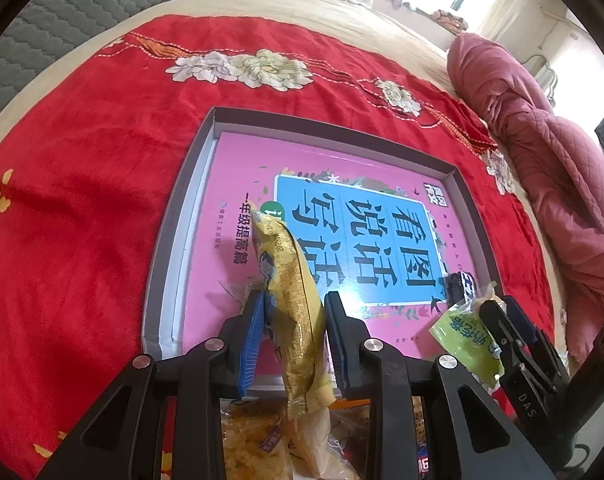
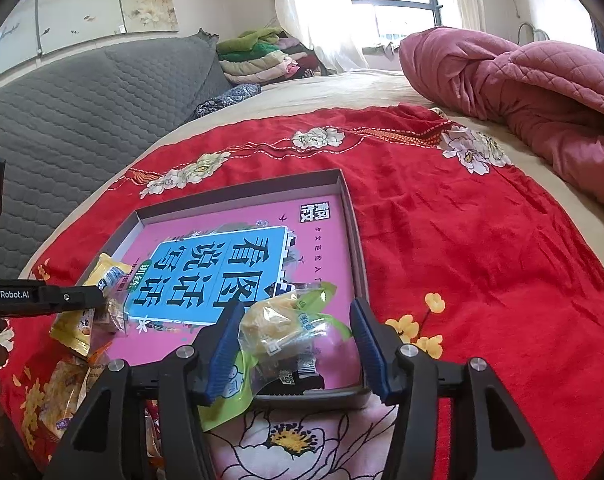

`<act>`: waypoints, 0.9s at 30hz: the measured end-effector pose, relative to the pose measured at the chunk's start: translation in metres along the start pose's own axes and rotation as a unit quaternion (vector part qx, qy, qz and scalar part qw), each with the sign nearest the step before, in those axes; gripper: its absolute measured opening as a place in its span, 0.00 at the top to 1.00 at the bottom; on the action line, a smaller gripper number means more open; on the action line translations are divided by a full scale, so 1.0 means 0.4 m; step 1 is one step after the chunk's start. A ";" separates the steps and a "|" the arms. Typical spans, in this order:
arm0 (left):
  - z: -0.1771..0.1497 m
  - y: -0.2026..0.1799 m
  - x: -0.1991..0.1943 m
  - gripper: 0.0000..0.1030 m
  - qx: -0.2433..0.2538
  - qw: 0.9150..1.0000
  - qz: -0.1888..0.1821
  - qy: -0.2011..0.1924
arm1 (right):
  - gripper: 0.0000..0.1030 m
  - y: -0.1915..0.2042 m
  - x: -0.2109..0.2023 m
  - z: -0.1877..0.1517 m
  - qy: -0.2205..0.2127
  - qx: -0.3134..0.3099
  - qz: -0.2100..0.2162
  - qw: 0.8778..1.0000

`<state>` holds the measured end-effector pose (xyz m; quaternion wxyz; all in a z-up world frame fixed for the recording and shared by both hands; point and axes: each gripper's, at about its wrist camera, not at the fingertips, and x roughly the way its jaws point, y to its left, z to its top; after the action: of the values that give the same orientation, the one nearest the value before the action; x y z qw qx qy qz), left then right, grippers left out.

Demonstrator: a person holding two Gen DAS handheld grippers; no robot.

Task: Organize snacks
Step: 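Lower both bags into the box and open both grippers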

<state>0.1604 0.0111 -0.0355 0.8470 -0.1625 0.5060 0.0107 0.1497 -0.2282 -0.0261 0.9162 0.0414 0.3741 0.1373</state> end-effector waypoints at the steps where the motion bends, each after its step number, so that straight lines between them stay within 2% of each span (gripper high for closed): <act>1: 0.000 0.001 -0.001 0.69 -0.001 1.000 0.000 0.000 | 0.46 -0.001 -0.002 0.001 -0.001 0.001 0.002 1.000; 6: -0.001 0.003 -0.004 0.67 -0.001 1.000 0.001 0.001 | 0.42 -0.005 -0.012 0.007 -0.009 0.006 0.010 1.000; 17: 0.002 0.017 -0.017 0.66 -0.005 1.000 0.008 -0.003 | 0.40 -0.013 -0.028 0.011 -0.015 0.014 0.007 1.000; 27: 0.004 0.015 -0.056 0.60 0.004 1.000 0.006 -0.015 | 0.39 -0.030 -0.056 0.001 -0.005 0.006 -0.011 1.000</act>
<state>0.1496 0.0203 -0.0170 0.8550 -0.1554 0.4945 0.0160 0.1374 -0.2458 -0.0129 0.9195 0.0432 0.3702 0.1250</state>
